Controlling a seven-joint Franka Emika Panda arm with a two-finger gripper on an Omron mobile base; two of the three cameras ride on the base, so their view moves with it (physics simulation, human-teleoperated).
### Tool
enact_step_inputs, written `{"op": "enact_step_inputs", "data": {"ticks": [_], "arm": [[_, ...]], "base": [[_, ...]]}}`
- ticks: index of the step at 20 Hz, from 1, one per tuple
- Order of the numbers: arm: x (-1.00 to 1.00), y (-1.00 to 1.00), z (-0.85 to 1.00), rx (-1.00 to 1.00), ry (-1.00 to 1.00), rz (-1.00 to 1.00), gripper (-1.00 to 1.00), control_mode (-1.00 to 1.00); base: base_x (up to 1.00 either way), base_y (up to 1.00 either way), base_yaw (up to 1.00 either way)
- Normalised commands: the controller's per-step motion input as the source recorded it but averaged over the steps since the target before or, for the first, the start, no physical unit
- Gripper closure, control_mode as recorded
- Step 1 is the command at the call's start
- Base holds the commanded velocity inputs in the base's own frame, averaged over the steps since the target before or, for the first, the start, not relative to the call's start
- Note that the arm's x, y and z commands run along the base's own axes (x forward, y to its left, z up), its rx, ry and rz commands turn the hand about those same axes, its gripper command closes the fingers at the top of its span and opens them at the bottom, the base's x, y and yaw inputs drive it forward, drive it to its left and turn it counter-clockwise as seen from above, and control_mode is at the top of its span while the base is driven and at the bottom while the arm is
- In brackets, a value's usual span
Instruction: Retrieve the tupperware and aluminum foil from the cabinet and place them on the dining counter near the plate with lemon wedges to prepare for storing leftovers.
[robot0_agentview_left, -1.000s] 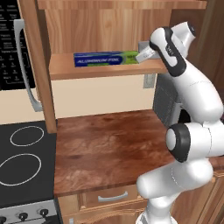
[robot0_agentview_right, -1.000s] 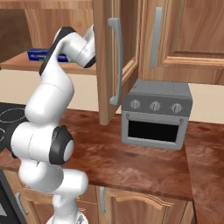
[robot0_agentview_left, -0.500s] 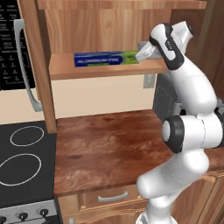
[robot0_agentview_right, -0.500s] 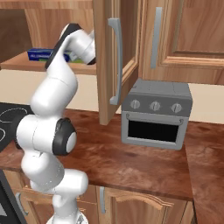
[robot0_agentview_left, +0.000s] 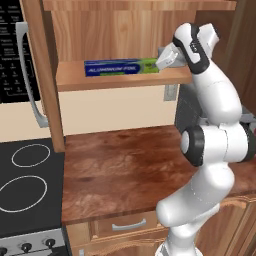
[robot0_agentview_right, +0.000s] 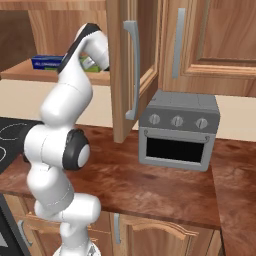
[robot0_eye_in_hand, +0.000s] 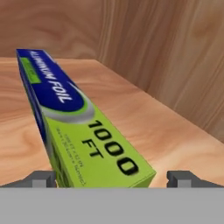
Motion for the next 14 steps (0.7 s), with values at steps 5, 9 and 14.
{"op": "enact_step_inputs", "data": {"ticks": [5, 9, 14], "arm": [[0.14, 0.0, 0.0, 0.0, 0.0, 0.09, -1.0, -1.0], [0.14, 0.0, 0.0, 0.0, 0.0, 0.09, -1.0, -1.0], [0.14, 0.0, 0.0, 0.0, 0.0, 0.09, -1.0, -1.0]], "base": [[0.0, 0.0, 0.0], [0.0, 0.0, 0.0], [0.0, 0.0, 0.0]]}}
